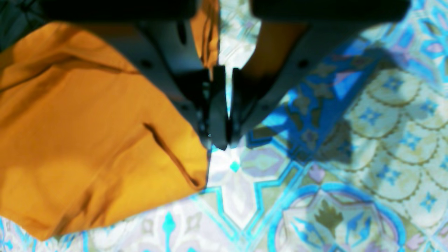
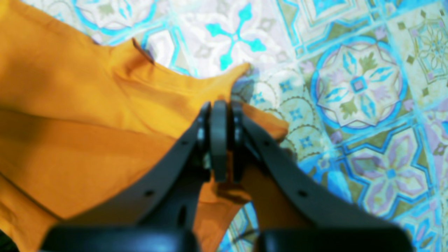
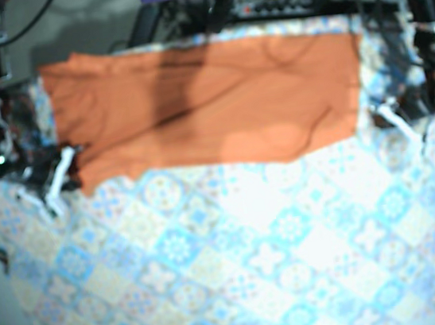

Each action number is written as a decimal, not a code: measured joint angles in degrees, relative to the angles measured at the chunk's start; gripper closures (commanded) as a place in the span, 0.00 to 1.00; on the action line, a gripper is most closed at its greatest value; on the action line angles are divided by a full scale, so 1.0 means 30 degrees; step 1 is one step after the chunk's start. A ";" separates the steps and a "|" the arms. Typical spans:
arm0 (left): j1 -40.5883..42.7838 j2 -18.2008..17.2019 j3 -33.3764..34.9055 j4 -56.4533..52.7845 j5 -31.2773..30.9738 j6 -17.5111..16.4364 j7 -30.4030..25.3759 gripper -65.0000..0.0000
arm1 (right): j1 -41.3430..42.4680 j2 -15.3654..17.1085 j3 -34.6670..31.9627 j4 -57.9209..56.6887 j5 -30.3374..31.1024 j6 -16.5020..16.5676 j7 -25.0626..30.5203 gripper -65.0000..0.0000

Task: Fold the T-shirt properly
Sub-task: 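Lift the corners and fold them toward the robot with both grippers, then carry the folded edge further over the shirt with both grippers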

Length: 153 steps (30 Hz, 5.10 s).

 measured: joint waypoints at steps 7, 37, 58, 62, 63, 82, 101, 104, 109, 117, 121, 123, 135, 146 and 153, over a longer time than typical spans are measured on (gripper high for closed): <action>0.0182 -0.0109 0.4022 0.1107 0.0175 0.0168 0.0233 1.00 | -0.0036 -0.0007 -0.0007 -0.0022 0.0000 -0.0007 0.0022 1.00; 0.2433 -0.0306 0.9078 0.8626 1.2852 0.0860 -0.0131 0.65 | 0.0007 0.0007 -0.0015 -0.0131 -0.0080 0.0000 0.0080 1.00; 0.0313 -0.0328 1.3092 0.6419 1.6094 0.0801 -0.1035 0.41 | -0.0044 0.0000 -0.0015 -0.0131 -0.0080 -0.0007 0.0087 1.00; 0.0109 -0.0321 1.3143 0.6331 1.6101 0.0787 -0.0984 0.41 | -0.0051 0.0000 -0.0015 -0.0131 -0.0066 0.0000 0.0102 1.00; 0.0058 -0.0328 1.3143 0.6331 1.6109 0.0794 -0.0984 0.41 | -0.0051 0.0000 -0.0015 -0.0131 -0.0073 0.0000 0.0095 1.00; -0.0678 0.0160 1.2954 0.4379 1.5854 0.0488 -0.1654 0.41 | -0.0051 -0.0605 -0.0022 -0.0138 -0.0131 -0.0007 0.0095 1.00; -0.0459 0.0437 1.2094 0.4750 1.5934 0.0627 -0.1887 0.41 | -0.0058 -0.0619 -0.0022 -0.0138 -0.0153 -0.0007 0.0073 1.00; -0.0415 0.0903 1.1081 0.4648 1.6101 0.0707 -0.2106 0.42 | -0.0066 -0.0627 -0.0015 -0.0146 -0.0153 -0.0007 0.0080 1.00; -0.0423 0.0845 1.0856 0.4648 1.6160 0.0787 -0.2120 0.50 | -0.0073 -0.0619 -0.0022 -0.0138 -0.0146 -0.0007 0.0080 1.00; -0.0415 0.0860 1.0877 0.4648 1.6152 0.0794 -0.2127 0.62 | -0.0087 -0.0627 -0.0015 -0.0138 -0.0138 -0.0007 0.0080 1.00; -0.0423 0.0852 1.0877 0.4648 1.6152 0.0794 -0.2120 0.85 | -0.0095 -0.0619 -0.0022 -0.0138 -0.0138 -0.0007 0.0080 1.00; -0.0423 0.0852 1.0870 0.4648 1.6152 0.0801 -0.2127 1.00 | -0.0095 -0.0619 -0.0022 -0.0146 -0.0138 -0.0007 0.0080 1.00; -0.0379 0.0896 0.9420 0.6339 1.6094 0.1668 -0.2120 1.00 | -0.0095 -0.0627 -0.0022 -0.0146 -0.0124 -0.0007 0.0073 1.00; 0.0007 0.0787 0.8597 0.7584 1.6160 0.1654 -0.2120 1.00 | -0.0095 -0.0612 0.0058 -0.0109 -0.0146 -0.0007 0.0051 1.00; 0.0918 0.0204 0.8612 0.8925 1.6101 0.1647 -0.2098 1.00 | -0.0175 -0.0525 0.0109 0.0240 -0.0168 -0.0029 0.0015 1.00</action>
